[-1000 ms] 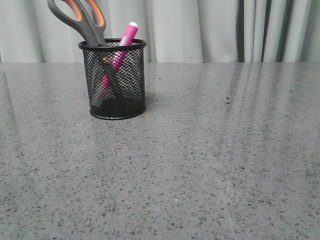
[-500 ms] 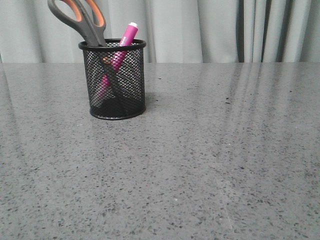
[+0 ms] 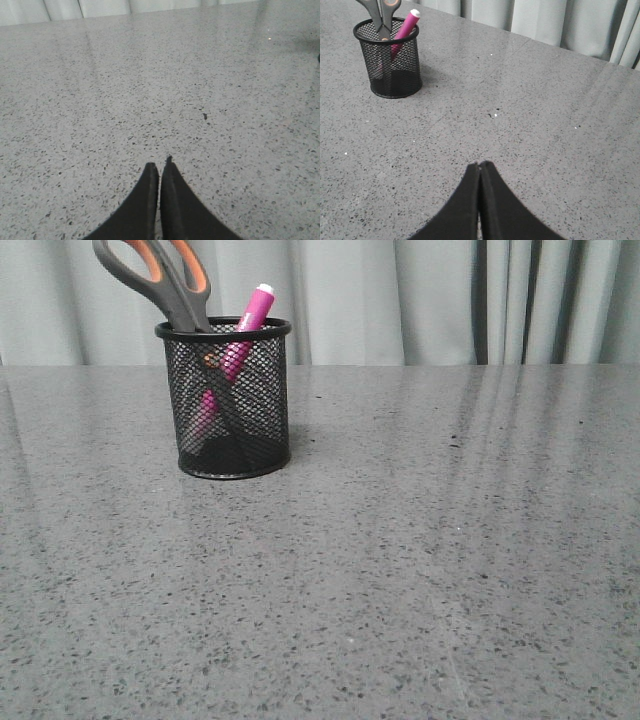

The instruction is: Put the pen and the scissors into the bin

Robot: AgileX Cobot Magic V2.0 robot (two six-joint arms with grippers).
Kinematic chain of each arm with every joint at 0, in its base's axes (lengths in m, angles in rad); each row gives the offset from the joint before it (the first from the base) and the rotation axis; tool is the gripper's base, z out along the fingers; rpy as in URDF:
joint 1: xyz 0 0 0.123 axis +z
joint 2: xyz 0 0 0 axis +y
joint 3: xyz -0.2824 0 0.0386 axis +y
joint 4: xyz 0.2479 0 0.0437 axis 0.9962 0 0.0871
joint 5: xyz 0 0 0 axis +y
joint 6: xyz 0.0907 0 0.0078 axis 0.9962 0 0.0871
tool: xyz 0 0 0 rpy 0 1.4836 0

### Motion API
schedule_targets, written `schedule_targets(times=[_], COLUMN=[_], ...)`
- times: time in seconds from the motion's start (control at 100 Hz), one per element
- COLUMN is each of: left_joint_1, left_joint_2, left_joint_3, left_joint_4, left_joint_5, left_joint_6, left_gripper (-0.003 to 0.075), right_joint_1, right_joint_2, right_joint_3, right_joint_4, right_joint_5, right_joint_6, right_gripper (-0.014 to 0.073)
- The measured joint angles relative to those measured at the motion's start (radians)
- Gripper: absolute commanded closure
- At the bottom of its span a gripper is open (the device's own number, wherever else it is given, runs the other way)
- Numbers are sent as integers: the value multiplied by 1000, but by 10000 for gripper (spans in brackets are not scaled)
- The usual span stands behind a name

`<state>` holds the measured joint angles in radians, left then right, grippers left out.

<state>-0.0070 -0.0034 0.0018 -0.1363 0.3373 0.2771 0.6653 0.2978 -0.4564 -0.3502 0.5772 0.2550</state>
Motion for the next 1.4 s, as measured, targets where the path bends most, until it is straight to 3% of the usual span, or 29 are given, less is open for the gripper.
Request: schedule_targets(times=[0.48, 0.61, 0.74, 0.86, 1.03, 1.28, 1.4], left_joint_1=[0, 0, 0, 0, 2, 2, 2], left_joint_2=[0, 0, 0, 0, 0, 0, 0], left_joint_3=[0, 0, 0, 0, 0, 0, 0], left_joint_4=[0, 0, 0, 0, 0, 0, 0], left_joint_5=[0, 0, 0, 0, 2, 2, 2], left_joint_6=[0, 0, 0, 0, 0, 0, 0], left_gripper=[739, 739, 739, 739, 739, 739, 739], right_joint_1=[-27, -155, -364, -503, -570, -601, -610], right_joint_2=[-5, -24, -28, -45, -140, -226, -261], right_joint_3=[63, 195, 349, 462, 468, 468, 468], right_joint_4=[-36, -42, 19, 34, 68, 302, 340], right_joint_5=[-35, -266, -577, -735, -647, -433, -331], right_joint_6=[0, 0, 0, 0, -42, -268, -324], right_gripper=[653, 653, 653, 653, 653, 653, 653])
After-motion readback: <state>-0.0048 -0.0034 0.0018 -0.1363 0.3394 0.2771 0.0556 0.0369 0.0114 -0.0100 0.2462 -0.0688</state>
